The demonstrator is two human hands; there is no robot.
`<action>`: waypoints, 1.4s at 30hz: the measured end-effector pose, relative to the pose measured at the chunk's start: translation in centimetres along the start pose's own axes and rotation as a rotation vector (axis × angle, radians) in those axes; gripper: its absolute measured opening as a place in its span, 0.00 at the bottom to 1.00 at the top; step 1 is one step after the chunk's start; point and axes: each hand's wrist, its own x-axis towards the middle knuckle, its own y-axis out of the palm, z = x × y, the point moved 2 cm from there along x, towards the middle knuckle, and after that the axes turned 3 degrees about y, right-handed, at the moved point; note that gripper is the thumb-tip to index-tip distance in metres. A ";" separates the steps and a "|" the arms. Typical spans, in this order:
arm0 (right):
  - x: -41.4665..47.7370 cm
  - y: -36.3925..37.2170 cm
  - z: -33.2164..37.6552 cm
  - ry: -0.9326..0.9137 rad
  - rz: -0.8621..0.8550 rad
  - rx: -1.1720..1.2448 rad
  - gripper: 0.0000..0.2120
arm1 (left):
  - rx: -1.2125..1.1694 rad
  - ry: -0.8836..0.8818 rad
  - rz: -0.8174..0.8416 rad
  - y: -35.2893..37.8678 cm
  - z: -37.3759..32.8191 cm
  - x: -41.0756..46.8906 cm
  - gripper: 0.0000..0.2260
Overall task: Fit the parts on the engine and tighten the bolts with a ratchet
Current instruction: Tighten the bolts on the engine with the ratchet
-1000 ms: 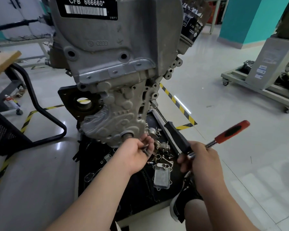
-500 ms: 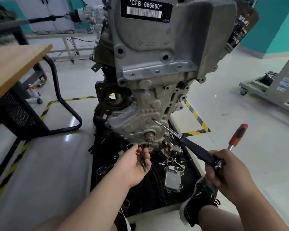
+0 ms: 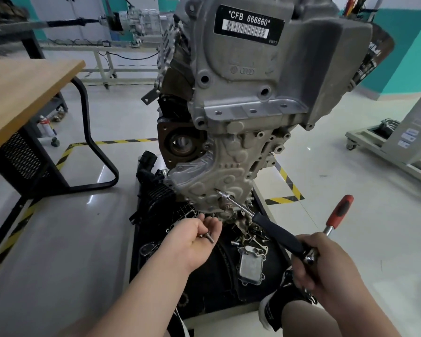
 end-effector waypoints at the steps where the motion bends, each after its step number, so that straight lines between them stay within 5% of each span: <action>1: 0.2 0.6 0.0 0.005 0.010 0.016 0.20 | -0.007 0.003 0.001 0.0 -0.1 0.0 0.15; 15: 2.7 1.5 -1.1 0.071 0.025 0.149 0.14 | -0.067 -0.020 0.064 1.0 -0.7 1.0 0.12; 29: 2.0 -0.4 -0.9 0.055 0.066 0.133 0.16 | 0.202 0.076 0.154 2.2 0.0 1.5 0.09; 42: 1.6 -1.3 -0.7 0.020 0.056 -0.094 0.17 | 0.175 0.105 0.044 1.7 -0.1 2.5 0.07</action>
